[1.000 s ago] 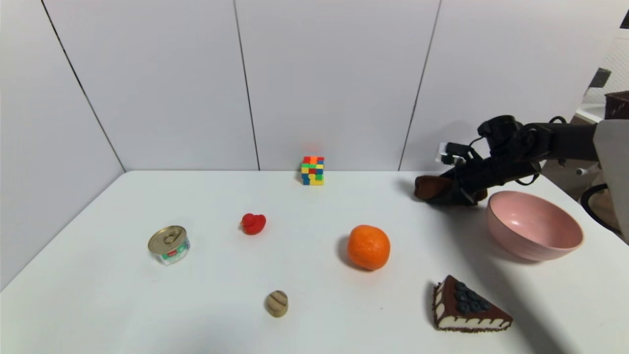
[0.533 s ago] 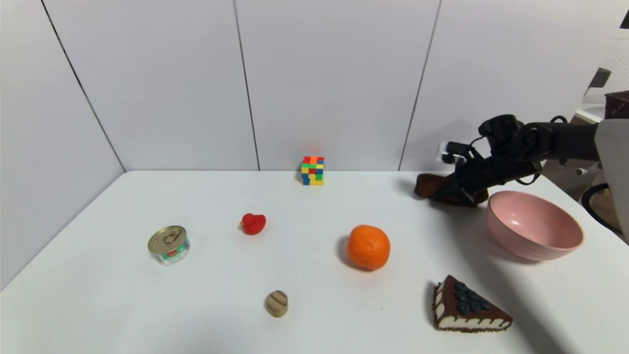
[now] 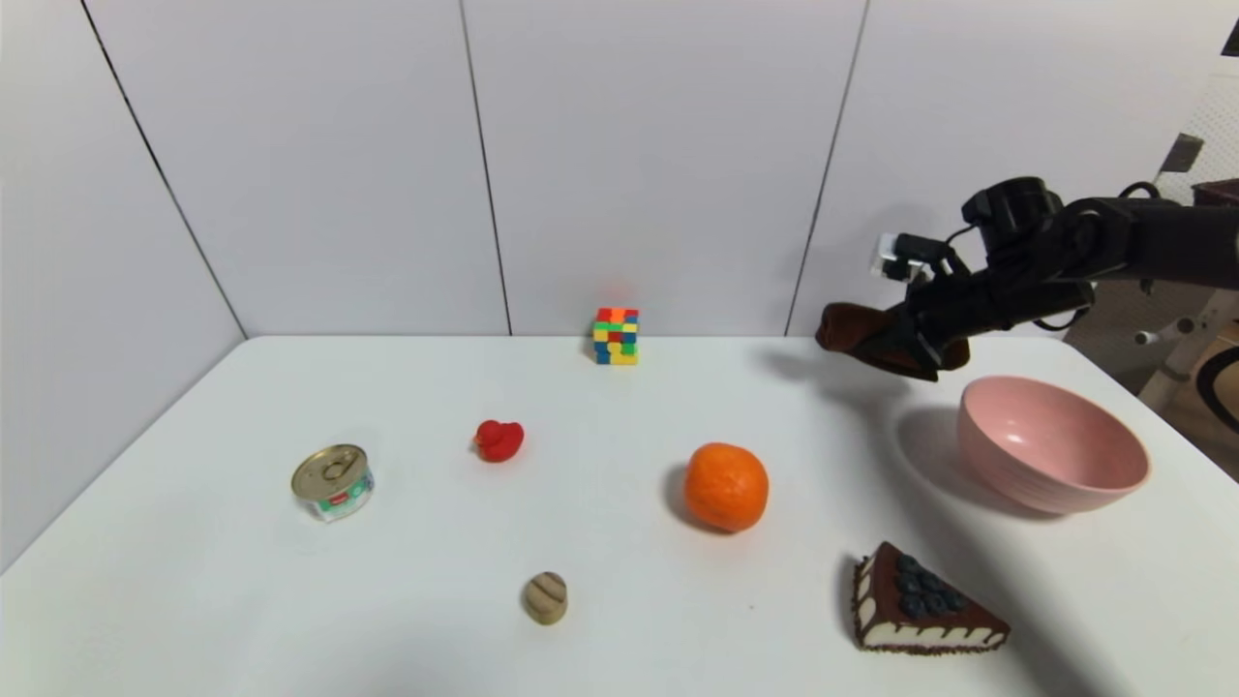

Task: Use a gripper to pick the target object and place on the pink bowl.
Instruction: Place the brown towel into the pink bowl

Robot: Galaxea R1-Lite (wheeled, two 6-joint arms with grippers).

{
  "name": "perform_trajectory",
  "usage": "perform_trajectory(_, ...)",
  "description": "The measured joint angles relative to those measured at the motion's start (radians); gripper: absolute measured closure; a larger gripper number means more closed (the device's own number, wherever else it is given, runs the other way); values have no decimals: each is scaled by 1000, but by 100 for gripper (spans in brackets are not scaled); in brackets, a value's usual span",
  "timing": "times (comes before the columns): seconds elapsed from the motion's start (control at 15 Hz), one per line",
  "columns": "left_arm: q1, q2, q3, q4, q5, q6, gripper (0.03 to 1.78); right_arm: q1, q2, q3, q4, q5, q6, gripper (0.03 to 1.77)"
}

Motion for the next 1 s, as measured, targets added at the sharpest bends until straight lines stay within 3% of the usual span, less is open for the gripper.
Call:
perform_trajectory(0.4,0,0,0,0,0,0,3,17,-171,7,3,2,214,144)
perform_trajectory(0.67,0,0,0,0,0,0,3,-22,-265,39,11,-3,351,144)
perform_trajectory(1.0,0,0,0,0,0,0,3,-104,-349,166,11,-3,434,144)
